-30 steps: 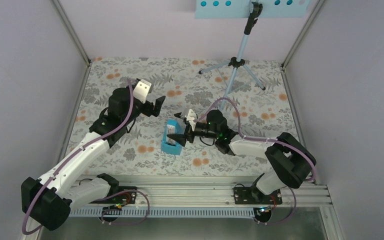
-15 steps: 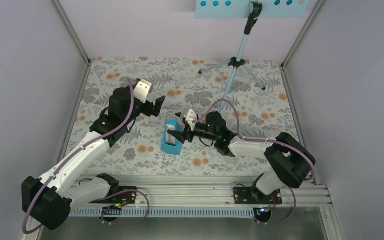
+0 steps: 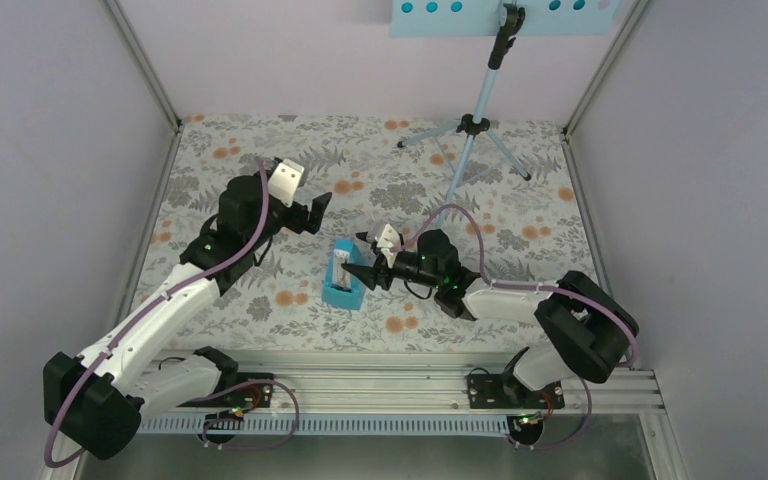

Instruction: Pack up the instrument practice props

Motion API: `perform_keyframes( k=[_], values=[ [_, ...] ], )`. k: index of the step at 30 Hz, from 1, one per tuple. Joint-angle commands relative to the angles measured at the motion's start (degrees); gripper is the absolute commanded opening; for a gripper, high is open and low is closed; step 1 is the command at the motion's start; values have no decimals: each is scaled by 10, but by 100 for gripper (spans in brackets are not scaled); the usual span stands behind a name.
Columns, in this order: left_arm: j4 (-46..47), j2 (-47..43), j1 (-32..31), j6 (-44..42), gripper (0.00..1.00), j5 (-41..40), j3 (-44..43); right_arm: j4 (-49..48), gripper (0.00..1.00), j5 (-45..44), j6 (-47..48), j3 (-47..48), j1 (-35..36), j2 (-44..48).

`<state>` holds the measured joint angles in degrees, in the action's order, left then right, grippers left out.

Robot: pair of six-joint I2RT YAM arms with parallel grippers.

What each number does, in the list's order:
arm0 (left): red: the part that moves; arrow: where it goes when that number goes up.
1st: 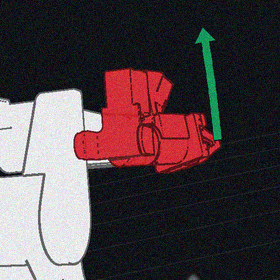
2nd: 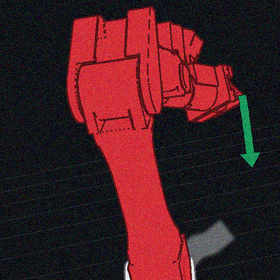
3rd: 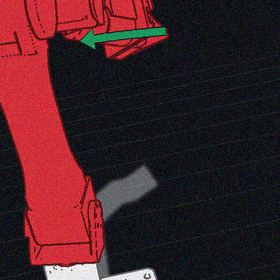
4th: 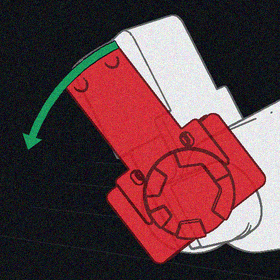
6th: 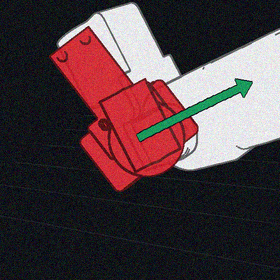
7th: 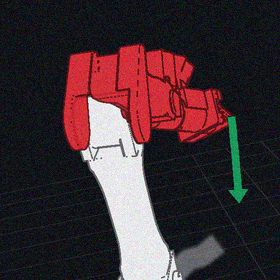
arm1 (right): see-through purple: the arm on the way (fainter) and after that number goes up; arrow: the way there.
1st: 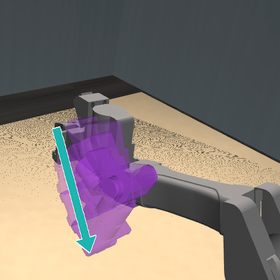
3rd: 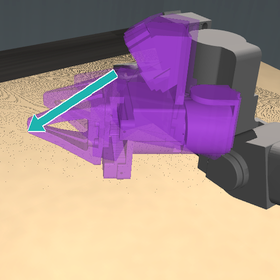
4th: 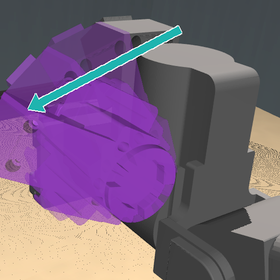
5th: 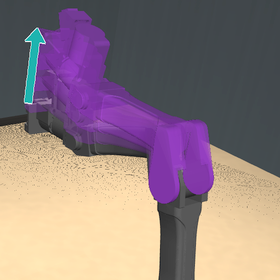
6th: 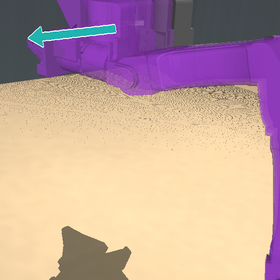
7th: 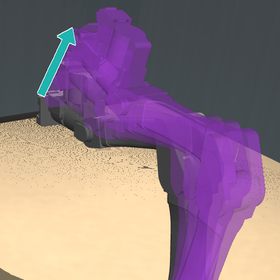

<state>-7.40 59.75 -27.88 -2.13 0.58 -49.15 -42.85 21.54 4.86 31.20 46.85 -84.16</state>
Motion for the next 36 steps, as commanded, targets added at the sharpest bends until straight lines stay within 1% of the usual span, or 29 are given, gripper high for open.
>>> perform_keyframes(
  k=[1, 12, 14, 22, 27, 36],
  values=[
    [6, 3, -2, 0, 100, -5, 0, -26, 73, -10, 4, -3, 3, 11],
    [6, 1, -5, 0, 100, -5, -1, -36, 66, -1, -10, 1, -1, 0],
    [6, 0, -6, 0, 100, -5, -1, -37, 63, -2, -12, 1, -2, -1],
    [5, 0, -8, -1, 100, -6, 0, -50, 62, 4, -25, -2, -9, -8],
    [5, 1, -9, -1, 100, -6, -1, -66, 59, 7, -36, -10, -13, -9],
    [4, 2, -10, -1, 100, -5, -2, -67, 57, 5, -41, -10, -20, -15]
  ],
)
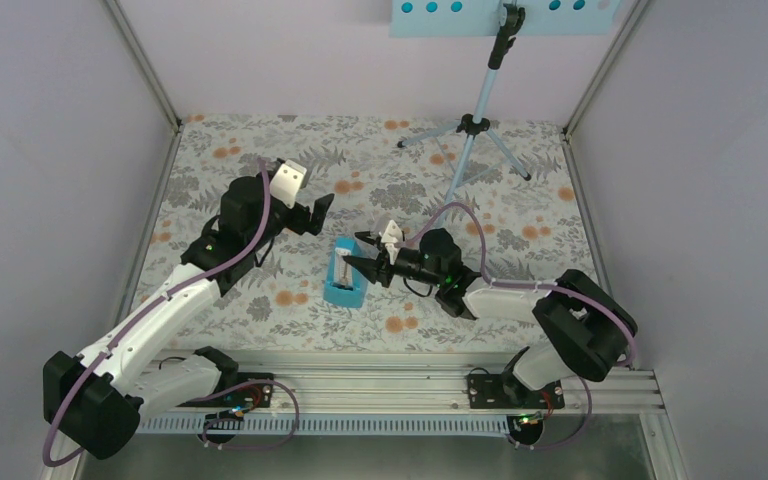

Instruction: Pack up the instrument practice props

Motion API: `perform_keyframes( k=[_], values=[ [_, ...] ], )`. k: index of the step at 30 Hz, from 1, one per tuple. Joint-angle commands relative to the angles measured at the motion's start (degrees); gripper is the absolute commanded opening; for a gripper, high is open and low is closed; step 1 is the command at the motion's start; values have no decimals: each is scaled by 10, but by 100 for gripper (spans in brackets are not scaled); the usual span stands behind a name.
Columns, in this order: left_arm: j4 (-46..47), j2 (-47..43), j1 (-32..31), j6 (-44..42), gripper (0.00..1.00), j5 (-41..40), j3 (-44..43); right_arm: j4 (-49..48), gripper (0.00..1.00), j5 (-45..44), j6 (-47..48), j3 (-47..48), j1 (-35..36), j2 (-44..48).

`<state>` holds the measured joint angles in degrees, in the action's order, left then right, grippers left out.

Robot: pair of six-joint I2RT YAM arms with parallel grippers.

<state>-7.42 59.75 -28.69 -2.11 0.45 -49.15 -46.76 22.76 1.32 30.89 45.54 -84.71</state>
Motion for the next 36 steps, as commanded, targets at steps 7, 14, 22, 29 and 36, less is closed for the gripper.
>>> perform_keyframes(
  k=[7, 14, 22, 29, 36],
  values=[
    [4, 3, -4, -1, 100, -4, -2, -28, 60, -8, -6, -1, -8, -16],
    [4, 5, -3, -2, 100, -4, -2, -20, 68, -7, -1, 10, -8, -24],
    [3, 7, -4, -1, 100, -4, -2, -13, 70, -9, -2, 26, -9, -36],
    [3, 7, -4, -2, 100, -3, -2, 0, 73, -9, -2, 44, -9, -45],
    [6, 2, -5, -2, 100, -12, 1, 40, 92, 16, 5, 64, -9, -37]
  ],
)
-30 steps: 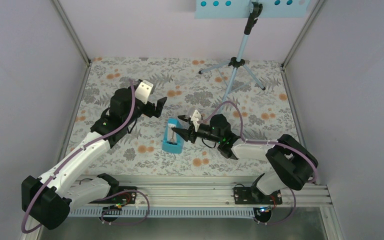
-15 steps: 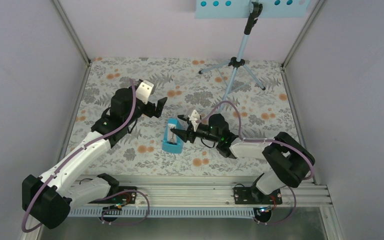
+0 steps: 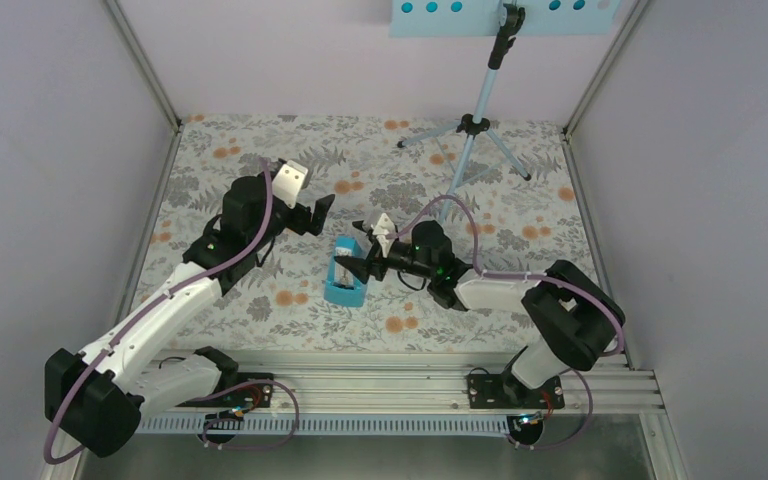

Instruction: Pack up the instrument practice props

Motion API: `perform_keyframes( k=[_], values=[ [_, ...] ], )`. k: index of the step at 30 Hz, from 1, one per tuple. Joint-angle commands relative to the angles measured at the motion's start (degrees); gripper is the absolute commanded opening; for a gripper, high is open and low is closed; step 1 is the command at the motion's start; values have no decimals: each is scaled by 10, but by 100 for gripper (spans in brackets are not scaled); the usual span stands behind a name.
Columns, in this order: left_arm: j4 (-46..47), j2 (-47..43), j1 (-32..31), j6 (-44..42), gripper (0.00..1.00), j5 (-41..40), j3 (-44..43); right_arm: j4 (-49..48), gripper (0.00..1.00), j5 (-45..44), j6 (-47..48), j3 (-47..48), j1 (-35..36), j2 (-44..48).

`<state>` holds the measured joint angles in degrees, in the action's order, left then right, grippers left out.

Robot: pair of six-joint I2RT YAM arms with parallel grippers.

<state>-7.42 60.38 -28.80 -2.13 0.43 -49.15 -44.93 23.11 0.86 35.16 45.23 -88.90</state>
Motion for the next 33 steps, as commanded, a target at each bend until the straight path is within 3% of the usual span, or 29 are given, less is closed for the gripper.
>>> perform_keyframes(
  k=[1, 8, 12, 15, 21, 26, 29, 33],
  values=[
    [7, -6, -4, -2, 100, -17, 2, 29, 94, 16, 10, 21, -6, 12],
    [17, -20, -6, -9, 100, -47, 15, 118, 100, 6, 7, 7, -6, 110],
    [45, -71, -28, -19, 100, -54, 36, 142, 99, -21, -7, -42, -13, 219],
    [31, -108, -42, 37, 100, -79, 24, 205, 100, -69, -33, -57, -33, 294],
    [23, -177, -53, 184, 100, -11, 90, 292, 99, -140, -73, -98, -85, 414],
    [53, -267, -60, 188, 100, 75, 182, 284, 99, -206, -110, -156, -93, 489],
    [44, -282, -67, 199, 100, 102, 221, 271, 99, -220, -126, -182, -93, 514],
    [106, -289, -84, 216, 100, 124, 284, 259, 100, -229, -143, -201, -93, 529]
  ],
)
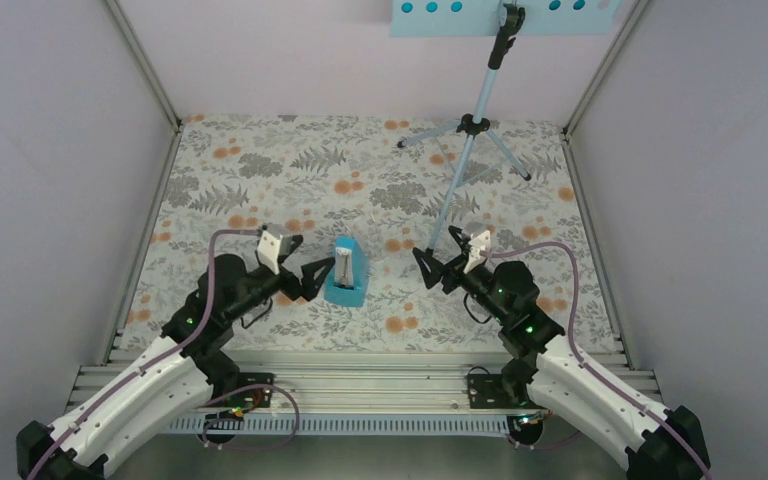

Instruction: Pack up the instrument practice props

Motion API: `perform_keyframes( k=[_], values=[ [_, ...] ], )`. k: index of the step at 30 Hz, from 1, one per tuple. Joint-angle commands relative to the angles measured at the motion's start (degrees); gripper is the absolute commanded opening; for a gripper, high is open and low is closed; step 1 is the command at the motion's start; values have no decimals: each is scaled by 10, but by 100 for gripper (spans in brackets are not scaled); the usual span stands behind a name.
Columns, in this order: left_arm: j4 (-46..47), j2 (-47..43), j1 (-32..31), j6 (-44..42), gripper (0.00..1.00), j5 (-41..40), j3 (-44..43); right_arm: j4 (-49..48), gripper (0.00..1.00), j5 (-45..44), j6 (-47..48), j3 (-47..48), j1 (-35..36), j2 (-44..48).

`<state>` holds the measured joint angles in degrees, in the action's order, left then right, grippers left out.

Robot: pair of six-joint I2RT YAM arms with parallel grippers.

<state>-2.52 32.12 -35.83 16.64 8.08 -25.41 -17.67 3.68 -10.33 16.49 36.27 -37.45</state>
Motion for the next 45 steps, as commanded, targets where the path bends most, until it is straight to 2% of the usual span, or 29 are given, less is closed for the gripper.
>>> perform_keyframes(
  k=[1, 6, 12, 20, 39, 45],
  values=[
    [68, -6, -16, 24, 100, 42, 56, -14, 100, -35, -30, -17, -3, 16],
    [91, 29, -25, 3, 100, 19, 71, -6, 99, -27, -32, -19, -3, 21],
    [136, 81, -31, -24, 100, 35, 75, -5, 100, -21, -41, -31, -3, 21],
    [148, 149, -43, -63, 99, 14, 59, 10, 100, -27, -47, -38, -4, 36],
    [159, 202, -68, -80, 64, -50, 44, 8, 99, -34, -43, -47, -4, 45],
    [158, 203, -71, -76, 58, -54, 44, 9, 99, -33, -43, -48, -4, 49]
  ],
)
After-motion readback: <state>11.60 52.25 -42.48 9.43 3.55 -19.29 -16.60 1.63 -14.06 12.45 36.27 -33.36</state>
